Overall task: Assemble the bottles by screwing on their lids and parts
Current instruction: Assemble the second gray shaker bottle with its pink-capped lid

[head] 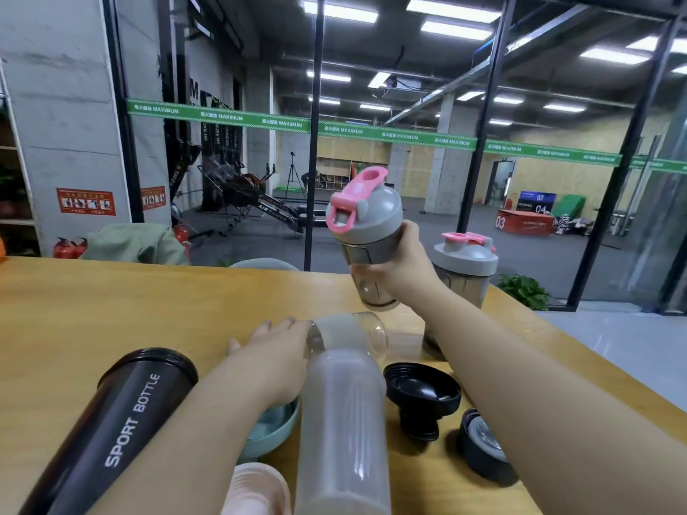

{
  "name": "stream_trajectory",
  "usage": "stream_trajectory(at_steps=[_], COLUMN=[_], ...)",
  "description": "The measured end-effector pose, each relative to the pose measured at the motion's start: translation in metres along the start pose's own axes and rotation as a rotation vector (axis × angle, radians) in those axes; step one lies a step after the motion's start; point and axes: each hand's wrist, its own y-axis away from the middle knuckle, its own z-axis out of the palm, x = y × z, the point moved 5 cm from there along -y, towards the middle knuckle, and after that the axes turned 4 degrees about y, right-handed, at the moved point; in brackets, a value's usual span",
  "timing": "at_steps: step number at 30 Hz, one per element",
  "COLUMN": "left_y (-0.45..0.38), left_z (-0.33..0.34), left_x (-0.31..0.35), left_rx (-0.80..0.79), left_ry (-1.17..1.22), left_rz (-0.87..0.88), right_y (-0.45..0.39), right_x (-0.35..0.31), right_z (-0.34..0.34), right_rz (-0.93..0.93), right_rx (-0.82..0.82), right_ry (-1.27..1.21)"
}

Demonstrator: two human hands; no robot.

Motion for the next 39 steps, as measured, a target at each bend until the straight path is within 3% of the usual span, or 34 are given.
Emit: stream_trajectory(at_steps=[18, 39], left_y=[0.004, 0.008], left_z=[0.003, -0.007], left_x=[0.003, 0.003], left_rx=[-0.069, -0.094], left_ry=[0.079, 0.120], left_rz=[0.019, 0.086], right_y=[-0.008, 0.006], right_x=[0.057, 0.067], right_z=[0.024, 0.028], right_rz=[0.348, 0.489], right_rx=[-0.001, 0.033], right_ry=[-0.024, -0.059])
